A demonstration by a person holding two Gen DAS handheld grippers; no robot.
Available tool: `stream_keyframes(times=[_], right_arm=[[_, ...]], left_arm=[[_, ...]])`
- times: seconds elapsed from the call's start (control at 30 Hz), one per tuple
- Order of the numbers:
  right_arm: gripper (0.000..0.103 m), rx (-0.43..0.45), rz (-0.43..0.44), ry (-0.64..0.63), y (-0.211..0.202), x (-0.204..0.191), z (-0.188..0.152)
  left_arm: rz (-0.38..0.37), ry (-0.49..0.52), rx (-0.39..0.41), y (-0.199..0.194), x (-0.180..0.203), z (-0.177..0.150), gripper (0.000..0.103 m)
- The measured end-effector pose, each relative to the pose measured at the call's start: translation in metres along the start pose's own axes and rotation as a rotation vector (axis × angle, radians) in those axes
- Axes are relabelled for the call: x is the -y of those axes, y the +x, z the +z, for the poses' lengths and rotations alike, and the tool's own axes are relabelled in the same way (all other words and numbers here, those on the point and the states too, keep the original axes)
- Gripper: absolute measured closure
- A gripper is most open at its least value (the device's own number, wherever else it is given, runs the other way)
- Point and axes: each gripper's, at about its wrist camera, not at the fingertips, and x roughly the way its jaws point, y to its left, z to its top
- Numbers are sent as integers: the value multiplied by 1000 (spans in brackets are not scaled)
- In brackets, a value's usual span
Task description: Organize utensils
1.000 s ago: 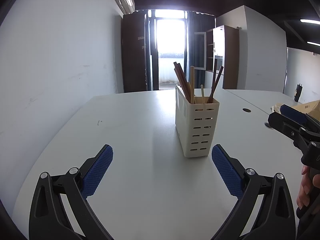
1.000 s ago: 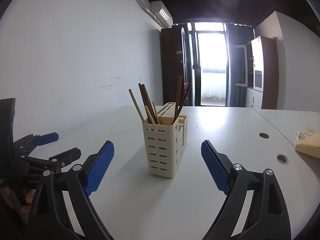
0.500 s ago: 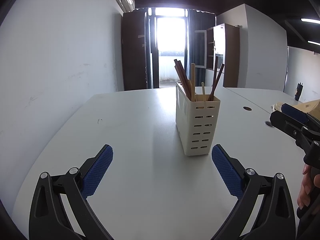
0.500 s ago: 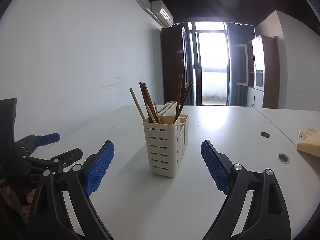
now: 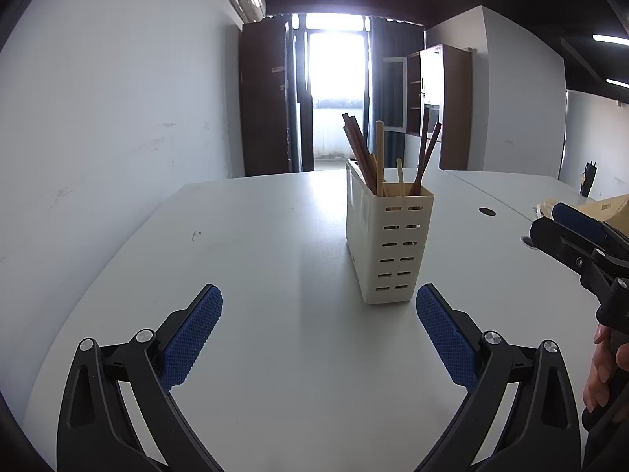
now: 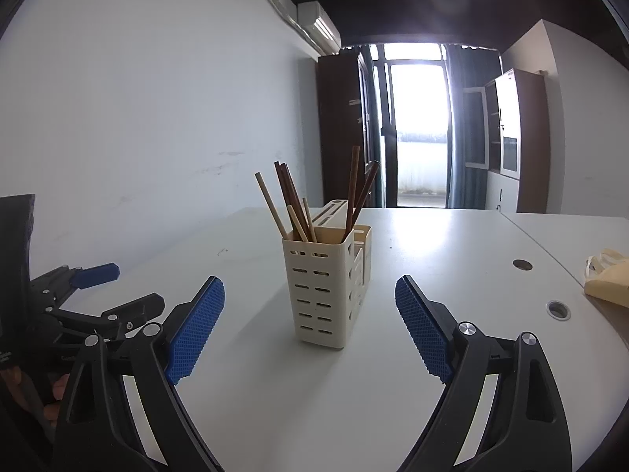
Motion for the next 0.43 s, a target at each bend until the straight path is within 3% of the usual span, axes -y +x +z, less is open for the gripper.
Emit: stream_keyframes(times=[0.43], right_arm=[[14,17,9,17,5,6,-4]], left_arm=[[2,-4,-17,2,-1,-1,6]])
